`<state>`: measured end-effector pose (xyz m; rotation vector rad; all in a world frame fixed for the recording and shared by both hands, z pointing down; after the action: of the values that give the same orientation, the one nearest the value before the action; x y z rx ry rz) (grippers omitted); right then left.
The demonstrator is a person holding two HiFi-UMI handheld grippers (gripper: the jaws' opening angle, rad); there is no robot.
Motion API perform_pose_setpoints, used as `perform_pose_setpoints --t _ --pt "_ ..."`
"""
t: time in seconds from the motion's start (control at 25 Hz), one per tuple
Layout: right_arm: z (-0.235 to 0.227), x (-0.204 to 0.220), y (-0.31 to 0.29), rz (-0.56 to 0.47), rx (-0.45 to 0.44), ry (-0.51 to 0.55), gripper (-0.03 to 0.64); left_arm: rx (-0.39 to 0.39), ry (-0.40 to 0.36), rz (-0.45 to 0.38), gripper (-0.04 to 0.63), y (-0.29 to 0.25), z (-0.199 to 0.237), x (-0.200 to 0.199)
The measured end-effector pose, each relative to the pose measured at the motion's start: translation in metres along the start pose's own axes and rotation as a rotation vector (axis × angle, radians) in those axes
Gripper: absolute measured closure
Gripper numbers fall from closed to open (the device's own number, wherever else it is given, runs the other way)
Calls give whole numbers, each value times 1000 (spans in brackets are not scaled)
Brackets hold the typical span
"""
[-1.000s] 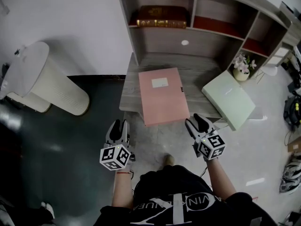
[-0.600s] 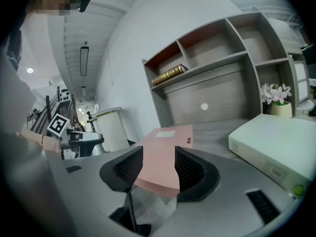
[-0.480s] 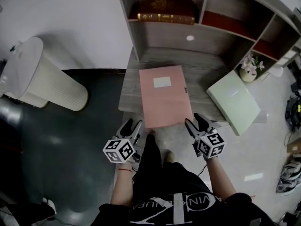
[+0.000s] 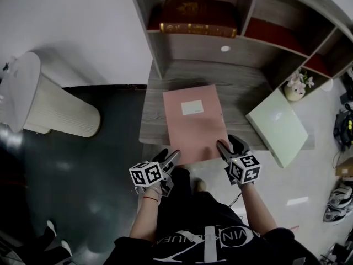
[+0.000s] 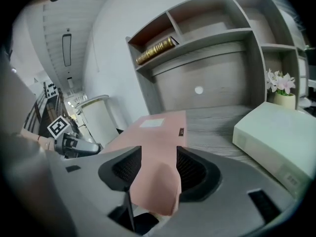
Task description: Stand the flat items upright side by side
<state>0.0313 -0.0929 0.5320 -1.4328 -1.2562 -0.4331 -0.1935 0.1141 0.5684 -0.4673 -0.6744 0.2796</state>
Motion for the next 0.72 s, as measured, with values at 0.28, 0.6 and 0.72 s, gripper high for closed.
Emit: perform_pose_setpoints --t 0.28,0.6,0.72 --pt "-10 9 -17 94 51 -46 368 46 15 87 301 -16 0 8" --pt "-12 18 -9 86 58 -55 429 53 -17 158 301 -13 -5 17" --pt "-11 24 -2 89 57 -46 429 54 -13 172 301 -8 -9 26"
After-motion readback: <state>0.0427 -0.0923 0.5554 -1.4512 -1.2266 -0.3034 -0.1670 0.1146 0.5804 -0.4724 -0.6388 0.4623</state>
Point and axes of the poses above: the fingertips, and each gripper's own axes: y backward along the fingers, z to its left, x out of its underside, the point moved 9 cm from there along y, backward along the fingers, and after that the axes turned 2 degrees about -x, right-handed, at the moved point
